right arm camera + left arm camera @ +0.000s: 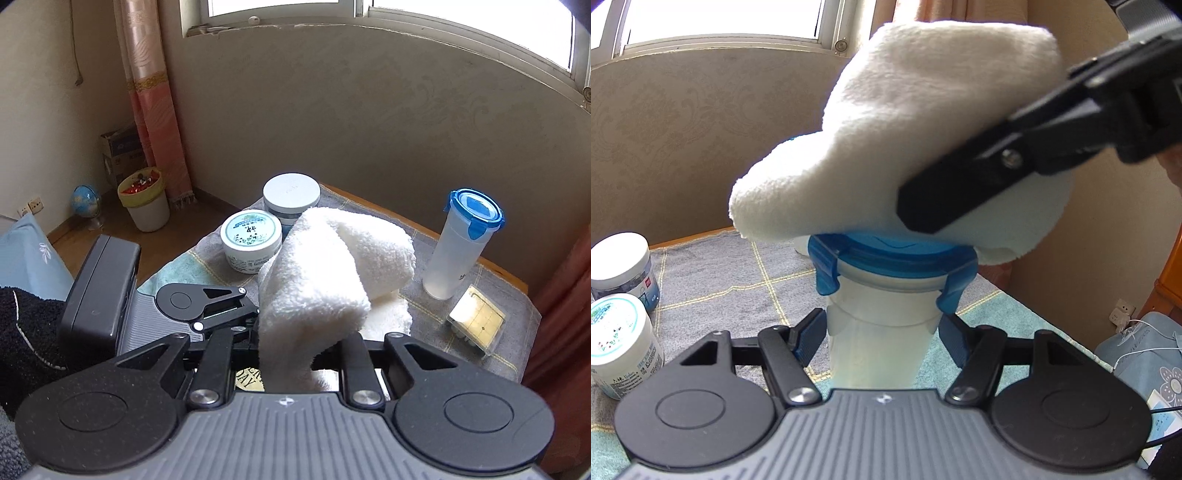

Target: Clean container

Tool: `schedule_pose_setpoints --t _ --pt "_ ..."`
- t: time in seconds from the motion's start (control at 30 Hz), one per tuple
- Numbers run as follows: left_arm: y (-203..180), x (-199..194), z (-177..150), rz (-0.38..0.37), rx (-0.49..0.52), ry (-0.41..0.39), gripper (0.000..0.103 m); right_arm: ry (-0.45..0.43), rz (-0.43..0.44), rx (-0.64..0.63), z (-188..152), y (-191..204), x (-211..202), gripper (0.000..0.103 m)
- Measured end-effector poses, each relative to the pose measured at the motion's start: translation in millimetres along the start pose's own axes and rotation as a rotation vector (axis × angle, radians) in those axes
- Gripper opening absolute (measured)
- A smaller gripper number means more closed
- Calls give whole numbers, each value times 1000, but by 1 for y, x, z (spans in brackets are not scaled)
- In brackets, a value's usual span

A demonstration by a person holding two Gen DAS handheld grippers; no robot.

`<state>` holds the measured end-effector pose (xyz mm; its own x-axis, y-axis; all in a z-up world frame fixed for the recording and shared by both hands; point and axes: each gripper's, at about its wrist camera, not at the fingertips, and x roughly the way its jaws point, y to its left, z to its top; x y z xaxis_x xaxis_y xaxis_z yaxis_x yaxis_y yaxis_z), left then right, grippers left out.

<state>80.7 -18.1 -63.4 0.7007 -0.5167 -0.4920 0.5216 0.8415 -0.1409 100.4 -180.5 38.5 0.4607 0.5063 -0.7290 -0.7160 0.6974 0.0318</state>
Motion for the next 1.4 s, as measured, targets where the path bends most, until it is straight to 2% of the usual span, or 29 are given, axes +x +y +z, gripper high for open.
schedule_pose_setpoints --t 0.47,0.9,1.4 --pt "-5 1 3 6 16 7 67 21 44 5 -21 1 -21 22" --pt "-2 5 7 3 4 6 67 52 40 20 -41 1 -36 22" --pt "2 15 7 6 2 9 67 78 -21 90 -69 -13 -59 22"
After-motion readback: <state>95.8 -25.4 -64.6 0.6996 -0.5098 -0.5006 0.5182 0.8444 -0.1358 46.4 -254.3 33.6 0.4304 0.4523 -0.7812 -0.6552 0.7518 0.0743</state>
